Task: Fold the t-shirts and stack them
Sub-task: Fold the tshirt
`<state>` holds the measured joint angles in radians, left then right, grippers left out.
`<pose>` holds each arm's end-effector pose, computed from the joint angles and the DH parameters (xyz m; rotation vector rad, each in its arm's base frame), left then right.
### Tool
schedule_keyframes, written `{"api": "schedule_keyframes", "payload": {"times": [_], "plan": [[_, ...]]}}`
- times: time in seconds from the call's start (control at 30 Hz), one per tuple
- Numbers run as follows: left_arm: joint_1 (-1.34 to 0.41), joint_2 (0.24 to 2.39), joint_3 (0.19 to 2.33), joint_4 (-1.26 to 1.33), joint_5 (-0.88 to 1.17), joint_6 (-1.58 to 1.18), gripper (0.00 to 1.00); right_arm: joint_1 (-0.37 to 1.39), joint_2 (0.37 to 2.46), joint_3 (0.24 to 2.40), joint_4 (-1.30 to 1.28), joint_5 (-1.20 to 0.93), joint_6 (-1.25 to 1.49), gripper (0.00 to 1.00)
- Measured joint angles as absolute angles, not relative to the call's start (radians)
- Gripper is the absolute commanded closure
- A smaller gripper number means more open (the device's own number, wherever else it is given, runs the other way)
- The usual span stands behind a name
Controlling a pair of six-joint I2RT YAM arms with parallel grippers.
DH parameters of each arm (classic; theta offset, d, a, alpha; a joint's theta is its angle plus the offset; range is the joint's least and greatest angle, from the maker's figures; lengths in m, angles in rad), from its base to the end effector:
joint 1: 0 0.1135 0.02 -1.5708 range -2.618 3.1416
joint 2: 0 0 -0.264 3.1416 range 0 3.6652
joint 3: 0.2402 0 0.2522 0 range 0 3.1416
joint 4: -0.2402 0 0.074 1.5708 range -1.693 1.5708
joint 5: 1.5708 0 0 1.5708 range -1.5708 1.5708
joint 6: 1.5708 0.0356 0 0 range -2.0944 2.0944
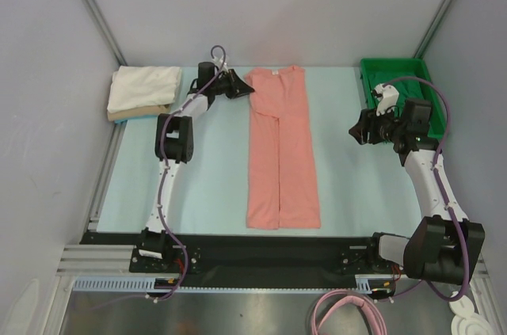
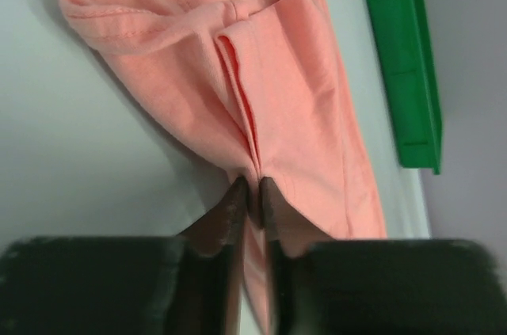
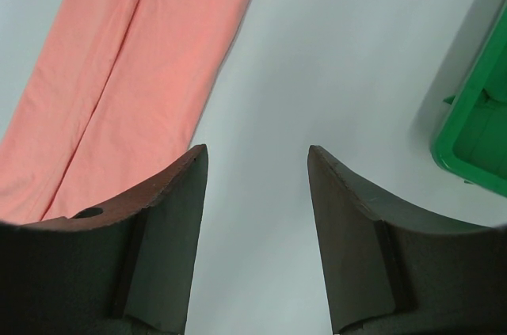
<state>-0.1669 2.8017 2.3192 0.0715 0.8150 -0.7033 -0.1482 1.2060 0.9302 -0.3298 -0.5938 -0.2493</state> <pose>0.5913 -0.1259 0.1017 0.0155 2.1013 -1.3499 0.2630 -0.0191 0.2922 -0.4340 2.0416 0.4049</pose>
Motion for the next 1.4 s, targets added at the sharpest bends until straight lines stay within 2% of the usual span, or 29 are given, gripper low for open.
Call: {"api": "schedule_keyframes", "payload": {"times": [0.03, 0.1, 0.17, 0.3, 0.37, 0.5, 0.63, 0.73, 0.93, 1.2, 1.3, 1.33, 1.4], "plan": [[-0.162, 2.802, 2.320, 0.071, 0.814, -0.694, 0.55, -0.148, 1.206, 0.930, -0.330, -0.594, -0.250, 0.41], [-0.154, 2.802, 2.327, 0.060, 0.815, -0.673, 0.47, -0.148, 1.206, 0.930, -0.330, -0.598, -0.254, 0.41], [-0.150, 2.801, 2.336, 0.048, 0.816, -0.653, 0.43, -0.148, 1.206, 0.930, -0.330, -0.605, -0.257, 0.41], [-0.147, 2.752, 2.294, -0.001, 0.838, -0.643, 0.47, -0.148, 1.206, 0.930, -0.334, -0.628, -0.250, 0.41], [-0.143, 2.619, 2.102, -0.007, 0.847, -0.644, 0.48, -0.148, 1.211, 0.934, -0.343, -0.639, -0.231, 0.41], [-0.134, 2.211, 1.552, 0.007, 0.807, -0.605, 0.46, -0.148, 1.244, 0.948, -0.379, -0.678, -0.170, 0.43], [-0.125, 1.830, 1.192, 0.010, 0.736, -0.556, 0.48, -0.148, 1.323, 0.946, -0.432, -0.757, -0.110, 0.44], [-0.122, 1.647, 1.031, -0.004, 0.719, -0.522, 0.50, -0.145, 1.418, 0.947, -0.513, -0.803, -0.106, 0.46], [-0.126, 1.602, 0.852, -0.131, 0.730, -0.410, 0.53, -0.134, 1.549, 0.992, -0.751, -0.831, -0.141, 0.45], [-0.224, 1.605, 0.849, -0.335, 0.748, -0.258, 0.52, -0.073, 1.624, 1.046, -0.872, -0.855, -0.131, 0.45], [-0.274, 1.605, 0.842, -0.361, 0.746, -0.228, 0.54, -0.050, 1.625, 1.045, -0.900, -0.842, -0.114, 0.48], [-0.288, 1.605, 0.831, -0.353, 0.746, -0.225, 0.53, -0.043, 1.625, 1.043, -0.899, -0.841, -0.101, 0.52], [-0.307, 1.602, 0.793, -0.324, 0.744, -0.227, 0.51, -0.035, 1.621, 1.017, -0.862, -0.851, -0.068, 0.53]]}}
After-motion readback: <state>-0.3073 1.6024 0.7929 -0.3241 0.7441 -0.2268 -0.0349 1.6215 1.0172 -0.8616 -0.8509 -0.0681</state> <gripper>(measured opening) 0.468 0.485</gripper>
